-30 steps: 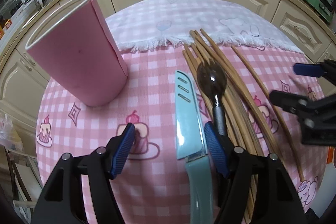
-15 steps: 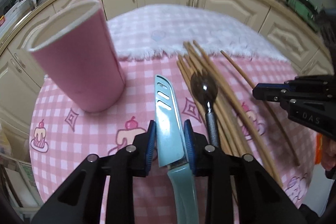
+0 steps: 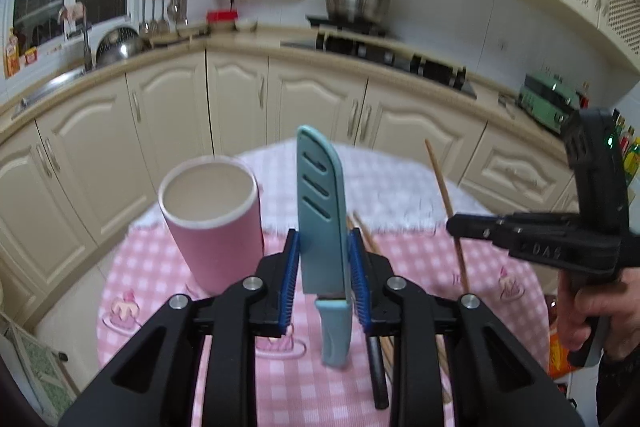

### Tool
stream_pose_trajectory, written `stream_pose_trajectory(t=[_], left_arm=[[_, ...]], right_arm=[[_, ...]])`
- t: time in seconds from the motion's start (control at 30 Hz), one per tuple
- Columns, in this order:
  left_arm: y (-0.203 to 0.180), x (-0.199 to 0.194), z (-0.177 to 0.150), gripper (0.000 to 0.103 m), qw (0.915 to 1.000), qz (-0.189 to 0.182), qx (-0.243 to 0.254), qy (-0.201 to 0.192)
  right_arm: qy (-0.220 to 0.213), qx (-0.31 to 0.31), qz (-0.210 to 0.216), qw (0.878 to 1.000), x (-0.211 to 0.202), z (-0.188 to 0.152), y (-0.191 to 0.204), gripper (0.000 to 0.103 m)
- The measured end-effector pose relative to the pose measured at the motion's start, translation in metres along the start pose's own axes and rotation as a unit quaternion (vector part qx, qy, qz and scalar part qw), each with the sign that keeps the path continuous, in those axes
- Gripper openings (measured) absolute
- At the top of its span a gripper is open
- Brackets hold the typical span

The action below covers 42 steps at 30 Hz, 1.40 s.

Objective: Organize utensils
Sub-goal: 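Carry the knife into the pink cup with the left tool while the right drops its chopstick in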

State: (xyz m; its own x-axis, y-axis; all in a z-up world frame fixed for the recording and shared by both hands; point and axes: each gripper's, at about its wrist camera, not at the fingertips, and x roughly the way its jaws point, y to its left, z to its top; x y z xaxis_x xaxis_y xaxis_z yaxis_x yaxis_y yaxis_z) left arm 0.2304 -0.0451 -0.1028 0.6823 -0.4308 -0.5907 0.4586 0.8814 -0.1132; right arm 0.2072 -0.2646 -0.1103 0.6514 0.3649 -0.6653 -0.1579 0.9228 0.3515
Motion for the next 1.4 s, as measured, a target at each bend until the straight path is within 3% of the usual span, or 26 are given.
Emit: stream_pose_trajectory(t=[0.4, 0.57, 0.87, 1.07, 1.33, 1.4], left_arm=[[0.016, -0.05, 0.045, 0.023, 0.9967, 0.012, -0.008, -0.079], [0.033, -0.077, 0.073, 0.023, 0.9927, 0.037, -0.008, -0.115], [0.067, -0.066, 0.109, 0.023, 0.9885, 0.075, -0.021, -0.13], [0.082, -0.041, 0.104, 0.023, 0.9906, 0.074, -0.038, -0.109], [0.09, -0.009, 0.082, 0.024, 0.9938, 0.071, -0.047, -0.071], [0.09, -0.009, 0.078, 0.026, 0.9934, 0.075, -0.049, -0.072]], right_arm=[[-0.088, -0.045, 0.044, 0.994, -0.03, 0.051, 0.042, 0.005], [-0.127, -0.065, 0.067, 0.988, -0.041, 0.087, 0.069, 0.005], [-0.18, -0.082, 0.114, 0.974, -0.033, 0.147, 0.117, 0.005], [-0.179, -0.081, 0.114, 0.974, 0.0, 0.157, 0.13, 0.006], [-0.119, -0.07, 0.092, 0.986, 0.052, 0.142, 0.121, 0.006], [-0.109, -0.056, 0.09, 0.988, 0.054, 0.139, 0.113, 0.011]])
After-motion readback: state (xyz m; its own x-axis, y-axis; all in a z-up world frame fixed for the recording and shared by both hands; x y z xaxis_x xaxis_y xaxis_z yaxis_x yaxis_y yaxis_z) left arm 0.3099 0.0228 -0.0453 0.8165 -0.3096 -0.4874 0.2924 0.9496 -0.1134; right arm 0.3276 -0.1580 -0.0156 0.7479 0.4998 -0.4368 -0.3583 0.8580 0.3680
